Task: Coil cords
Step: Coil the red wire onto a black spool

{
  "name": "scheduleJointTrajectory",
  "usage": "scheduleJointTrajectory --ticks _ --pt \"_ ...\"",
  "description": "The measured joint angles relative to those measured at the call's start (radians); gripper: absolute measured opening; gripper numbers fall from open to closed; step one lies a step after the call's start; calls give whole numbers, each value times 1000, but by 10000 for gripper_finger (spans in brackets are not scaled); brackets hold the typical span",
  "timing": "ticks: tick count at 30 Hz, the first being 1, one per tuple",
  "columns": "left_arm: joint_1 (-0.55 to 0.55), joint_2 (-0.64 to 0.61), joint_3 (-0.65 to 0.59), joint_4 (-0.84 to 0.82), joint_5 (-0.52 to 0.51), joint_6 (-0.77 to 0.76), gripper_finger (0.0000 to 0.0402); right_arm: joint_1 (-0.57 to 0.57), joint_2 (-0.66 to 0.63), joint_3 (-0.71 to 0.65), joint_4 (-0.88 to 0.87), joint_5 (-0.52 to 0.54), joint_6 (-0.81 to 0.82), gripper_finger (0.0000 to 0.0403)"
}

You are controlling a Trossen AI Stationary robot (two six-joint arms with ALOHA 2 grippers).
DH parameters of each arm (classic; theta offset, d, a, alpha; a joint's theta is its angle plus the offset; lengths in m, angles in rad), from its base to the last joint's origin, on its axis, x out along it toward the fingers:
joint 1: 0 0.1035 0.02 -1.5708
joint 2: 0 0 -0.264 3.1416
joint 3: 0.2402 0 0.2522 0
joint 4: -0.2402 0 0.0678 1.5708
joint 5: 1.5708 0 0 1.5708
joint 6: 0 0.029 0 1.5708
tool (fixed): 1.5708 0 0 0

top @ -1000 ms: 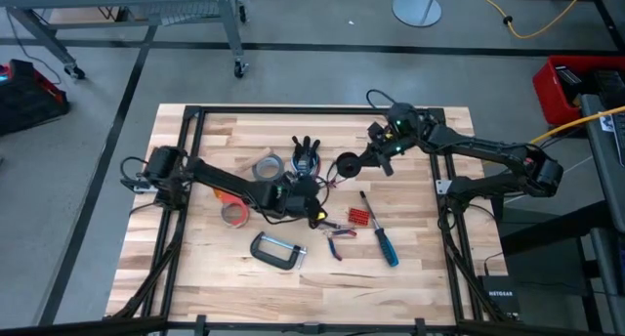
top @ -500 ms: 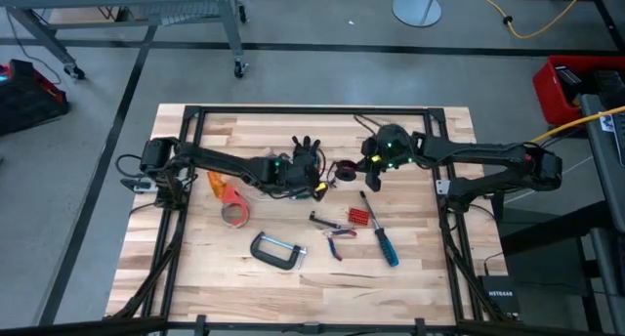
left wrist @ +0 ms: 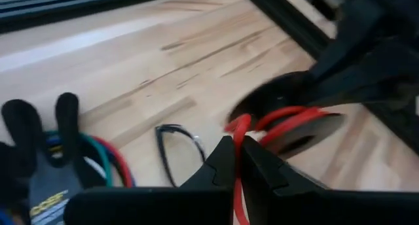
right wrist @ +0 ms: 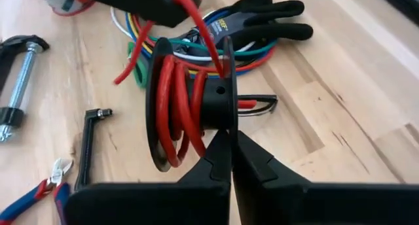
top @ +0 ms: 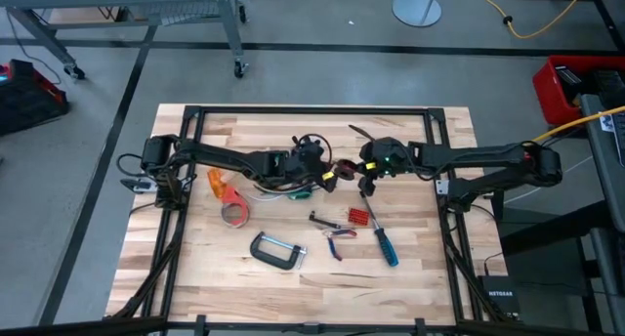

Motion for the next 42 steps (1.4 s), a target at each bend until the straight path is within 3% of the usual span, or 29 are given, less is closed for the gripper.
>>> scheduleJointTrajectory --ticks 10,25,42 --pt "0 2 1 82 4 2 0 0 106 0 34 0 93 1" --pt "-14 2 1 103 0 9 0 -1 258 -1 286 -28 155 1" --pt "-88 2 1 108 -68 141 0 -2 264 -2 539 -30 306 1"
